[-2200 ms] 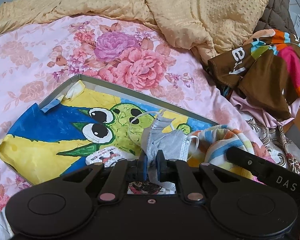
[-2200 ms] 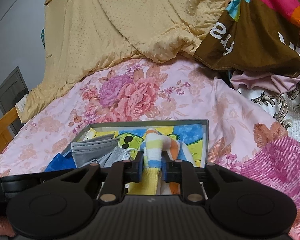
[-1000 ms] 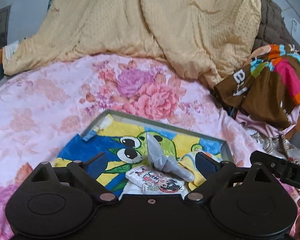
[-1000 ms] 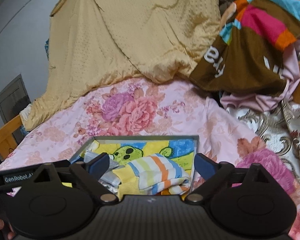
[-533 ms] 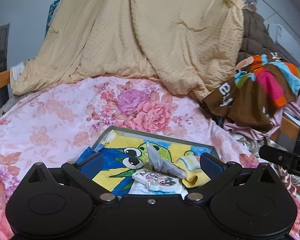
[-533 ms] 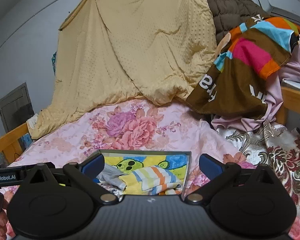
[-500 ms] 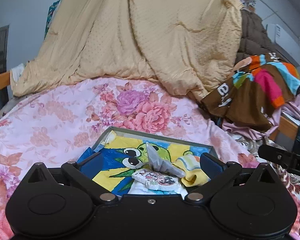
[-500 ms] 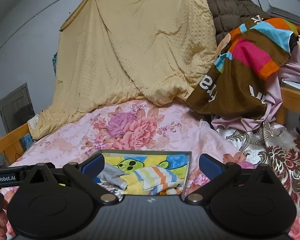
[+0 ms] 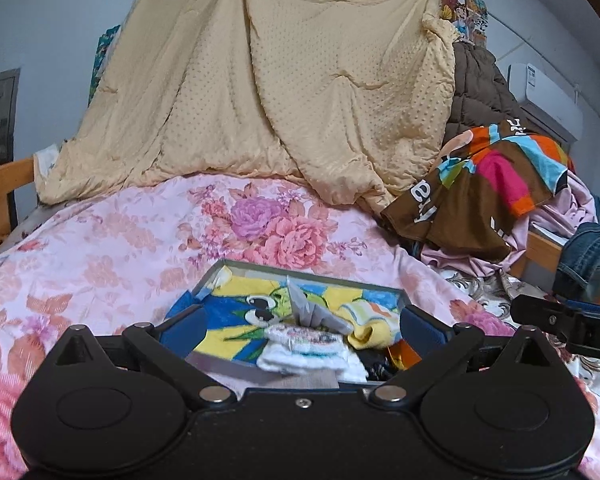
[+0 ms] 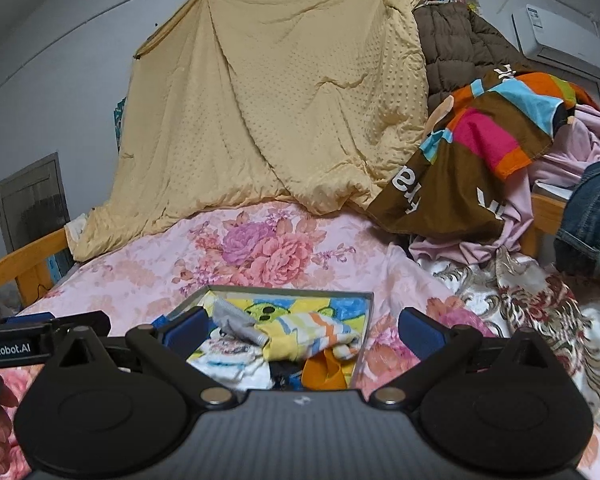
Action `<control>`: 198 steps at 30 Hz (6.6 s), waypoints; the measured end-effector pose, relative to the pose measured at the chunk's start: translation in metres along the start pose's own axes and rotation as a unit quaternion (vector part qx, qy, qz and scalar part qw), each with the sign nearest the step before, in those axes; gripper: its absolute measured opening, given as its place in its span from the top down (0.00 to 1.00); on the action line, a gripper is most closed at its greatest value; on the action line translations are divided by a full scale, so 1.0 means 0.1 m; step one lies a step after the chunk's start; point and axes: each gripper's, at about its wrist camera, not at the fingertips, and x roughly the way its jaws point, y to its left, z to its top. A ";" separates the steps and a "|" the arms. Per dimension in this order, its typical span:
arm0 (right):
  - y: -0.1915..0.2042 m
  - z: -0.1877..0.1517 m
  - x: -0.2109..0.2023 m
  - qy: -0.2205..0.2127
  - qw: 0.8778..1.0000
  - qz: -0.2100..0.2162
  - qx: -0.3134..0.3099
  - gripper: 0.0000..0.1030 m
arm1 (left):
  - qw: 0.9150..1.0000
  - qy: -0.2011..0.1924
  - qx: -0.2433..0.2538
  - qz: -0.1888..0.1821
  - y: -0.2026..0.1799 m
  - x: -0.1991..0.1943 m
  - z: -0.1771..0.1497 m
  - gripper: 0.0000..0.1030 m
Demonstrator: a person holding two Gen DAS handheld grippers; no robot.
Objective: Organize soft objects
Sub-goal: 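Move both open tools back toward the remaining pile, then grasp the white wipes packet with the left tool while the right tool grasps the grey drawstring pouch, then lift and carry the packet and pouch over the frog tray with both tools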
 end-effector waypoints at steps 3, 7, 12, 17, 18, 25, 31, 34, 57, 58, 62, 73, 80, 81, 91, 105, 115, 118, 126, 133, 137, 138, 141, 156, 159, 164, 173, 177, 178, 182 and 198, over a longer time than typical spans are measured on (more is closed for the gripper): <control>0.06 -0.06 -0.13 0.012 1.000 -0.020 0.010 0.00 | 1.000 0.009 -0.012 0.005 0.04 -0.13 -0.10 0.01; 0.10 -0.15 -0.32 0.024 0.999 -0.036 0.023 0.00 | 1.000 0.021 -0.016 0.008 0.10 -0.28 -0.21 0.01; 0.16 -0.30 -0.46 0.053 0.996 -0.061 0.037 0.00 | 1.000 0.025 -0.004 0.014 0.14 -0.47 -0.35 0.01; 0.22 -0.42 -0.55 0.073 0.994 -0.070 0.038 0.00 | 0.999 0.034 -0.015 0.022 0.23 -0.60 -0.47 0.01; 0.24 -0.44 -0.57 0.076 0.994 -0.071 0.038 0.00 | 0.999 0.037 -0.020 0.024 0.25 -0.61 -0.48 0.01; 0.40 -0.57 -0.63 0.102 0.992 -0.068 0.018 0.00 | 0.996 0.067 -0.024 0.053 0.35 -0.71 -0.62 0.01; 0.58 -0.69 -0.66 0.124 0.990 -0.065 -0.013 0.00 | 0.994 0.068 -0.030 0.074 0.45 -0.84 -0.74 0.01; 0.68 -0.73 -0.65 0.135 0.988 -0.061 -0.036 0.00 | 0.994 0.066 -0.034 0.084 0.46 -0.90 -0.77 0.01; 0.99 -0.92 -0.49 0.184 0.979 0.012 -0.089 0.00 | 0.982 0.082 0.017 0.167 0.52 -0.93 -0.78 0.01; 1.01 -0.93 -0.48 0.186 0.978 0.017 -0.092 0.00 | 0.982 0.084 0.017 0.169 0.53 -0.92 -0.77 0.01; 1.09 -0.96 -0.45 0.190 0.975 0.045 -0.106 0.00 | 0.982 0.085 0.012 0.167 0.55 -0.91 -0.76 0.01; 1.17 -0.92 -0.30 0.183 0.969 0.096 -0.134 0.00 | 0.983 0.105 0.021 0.150 0.59 -0.78 -0.78 0.01; 1.14 -0.88 -0.22 0.176 0.969 0.112 -0.136 0.00 | 0.982 0.116 0.011 0.146 0.63 -0.73 -0.78 0.01; 1.14 -0.88 -0.22 0.175 0.968 0.114 -0.138 0.00 | 0.982 0.117 0.009 0.147 0.64 -0.73 -0.78 0.01; 1.34 -0.85 -0.01 0.158 0.959 0.136 -0.193 0.00 | 0.975 0.142 -0.048 0.161 0.78 -0.71 -0.75 0.01; 1.40 -0.78 0.46 0.139 0.955 0.135 -0.223 0.00 | 0.955 0.176 -0.192 0.139 1.18 -0.41 -0.84 0.01; 1.52 -0.77 0.87 0.149 0.940 0.151 -0.266 0.16 | 0.953 0.181 -0.216 0.109 1.25 -0.24 -0.88 0.01; 1.56 -0.77 0.92 0.151 0.937 0.159 -0.273 0.19 | 0.953 0.172 -0.235 0.087 1.28 -0.20 -0.88 0.01; 1.67 -0.86 1.05 0.173 0.925 0.158 -0.301 0.36 | 0.949 0.185 -0.244 0.073 1.33 -0.08 -0.95 0.21; 1.66 -0.91 1.08 0.189 0.922 0.154 -0.300 0.47 | 0.948 0.192 -0.249 0.052 1.34 -0.04 -0.98 0.48; 1.67 -0.91 1.07 0.186 0.921 0.146 -0.308 0.51 | 0.945 0.196 -0.256 0.052 1.36 -0.01 -1.00 0.50; 1.67 -0.92 1.07 0.186 0.921 0.145 -0.310 0.53 | 0.945 0.197 -0.255 0.052 1.36 -0.01 -1.00 0.51; 1.68 -0.92 1.06 0.184 0.920 0.140 -0.317 0.57 | 0.946 0.196 -0.254 0.052 1.36 -0.01 -1.00 0.56; 1.70 -0.92 1.01 0.175 0.917 0.126 -0.336 0.86 | 0.949 0.168 -0.265 0.030 1.36 -0.06 -0.99 0.67; 1.71 -0.92 0.97 0.169 0.915 0.125 -0.345 0.91 | 0.951 0.162 -0.264 0.021 1.33 -0.08 -0.98 0.67; 1.76 -0.94 0.88 0.142 0.911 0.112 -0.372 0.92 | 0.953 0.149 -0.265 0.011 1.33 -0.11 -0.96 0.67; 1.75 -0.74 0.70 0.065 0.919 0.080 -0.381 0.92 | 0.964 0.100 -0.246 0.008 1.27 -0.19 -0.80 0.67; 1.65 -0.59 0.70 0.039 0.932 0.071 -0.354 0.92 | 0.967 0.088 -0.239 -0.001 1.20 -0.12 -0.62 0.67; 1.61 -0.55 0.70 0.030 0.936 0.072 -0.344 0.92 | 0.968 0.080 -0.238 -0.007 1.19 -0.09 -0.56 0.67; 1.46 -0.46 0.75 0.008 0.949 0.070 -0.306 0.92 | 0.974 0.053 -0.218 -0.017 1.10 0.06 -0.30 0.67; 0.72 -0.14 1.30 -0.001 0.988 0.017 -0.155 0.92 | 0.982 0.067 -0.178 0.000 0.97 1.33 0.18 0.67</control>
